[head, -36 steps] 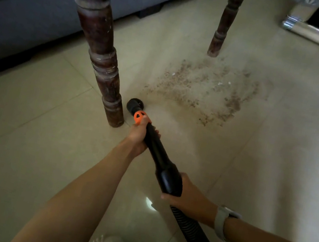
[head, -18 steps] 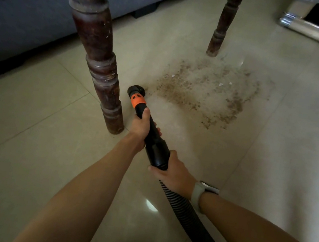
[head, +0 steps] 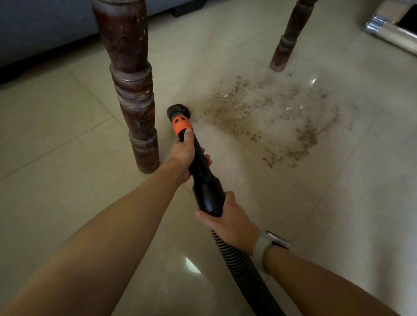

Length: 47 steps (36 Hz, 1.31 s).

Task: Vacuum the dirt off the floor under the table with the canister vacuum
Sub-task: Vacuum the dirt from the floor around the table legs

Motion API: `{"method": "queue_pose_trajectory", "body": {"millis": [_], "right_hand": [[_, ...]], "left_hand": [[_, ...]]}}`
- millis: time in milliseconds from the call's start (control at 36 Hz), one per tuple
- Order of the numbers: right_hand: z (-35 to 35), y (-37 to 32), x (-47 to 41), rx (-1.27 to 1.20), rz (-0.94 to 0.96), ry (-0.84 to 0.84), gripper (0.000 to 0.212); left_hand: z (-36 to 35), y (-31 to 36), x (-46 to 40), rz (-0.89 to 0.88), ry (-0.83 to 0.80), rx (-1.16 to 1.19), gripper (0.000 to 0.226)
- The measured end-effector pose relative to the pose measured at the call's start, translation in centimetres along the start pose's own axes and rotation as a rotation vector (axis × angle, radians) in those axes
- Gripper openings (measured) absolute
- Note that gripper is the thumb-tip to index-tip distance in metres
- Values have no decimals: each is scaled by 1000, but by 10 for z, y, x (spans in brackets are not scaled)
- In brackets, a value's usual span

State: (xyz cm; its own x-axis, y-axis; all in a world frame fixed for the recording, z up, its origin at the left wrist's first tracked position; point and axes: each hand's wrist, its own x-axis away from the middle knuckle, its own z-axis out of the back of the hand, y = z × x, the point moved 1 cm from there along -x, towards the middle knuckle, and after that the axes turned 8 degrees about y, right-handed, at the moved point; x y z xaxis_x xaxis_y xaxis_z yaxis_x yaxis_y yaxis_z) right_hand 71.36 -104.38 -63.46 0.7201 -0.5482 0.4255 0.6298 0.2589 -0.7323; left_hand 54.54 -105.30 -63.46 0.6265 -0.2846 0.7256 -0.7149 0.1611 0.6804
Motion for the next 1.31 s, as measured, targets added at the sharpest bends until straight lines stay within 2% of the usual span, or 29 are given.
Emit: {"method": "queue_pose_trajectory", "body": {"millis": [167,361,472,583,694,722,806,917,944,1028,1306], "right_hand": [[2,2,-8,-34,-49,16,61],[-9,21,28,-97,-129,-24,57],[-14,28,38,-46,-127,-77,53],[-12,21,24,-34,-83,-87,50],[-4,14,-9,-5,-25,-50,73],[-3,15,-18,4,-18,-42,75],[-3,10,-36,4,-7,-23,62],[-7,8,-35,-30,2,-5,76],[-7,12,-30,-45,2,-10,73],[-9,24,-12,-100,17,-36,45],[2,52,29,-103,-15,-59,27]], "left_hand": [[-17,8,0,-44,14,-89,41],[-9,-28,22,-65,-70,-139,36],[4,-44,30,-86,-83,-130,33],[3,-32,24,-82,-57,-150,35],[-6,-5,8,-52,-40,-170,39],[-9,2,5,-49,-41,-172,41],[-16,18,-2,-59,-26,-198,51],[-16,22,-4,-67,-27,-232,58],[-16,18,-2,-61,-33,-239,58],[-14,0,9,-61,-61,-247,53],[-24,-44,36,-64,-188,-263,47]]}}
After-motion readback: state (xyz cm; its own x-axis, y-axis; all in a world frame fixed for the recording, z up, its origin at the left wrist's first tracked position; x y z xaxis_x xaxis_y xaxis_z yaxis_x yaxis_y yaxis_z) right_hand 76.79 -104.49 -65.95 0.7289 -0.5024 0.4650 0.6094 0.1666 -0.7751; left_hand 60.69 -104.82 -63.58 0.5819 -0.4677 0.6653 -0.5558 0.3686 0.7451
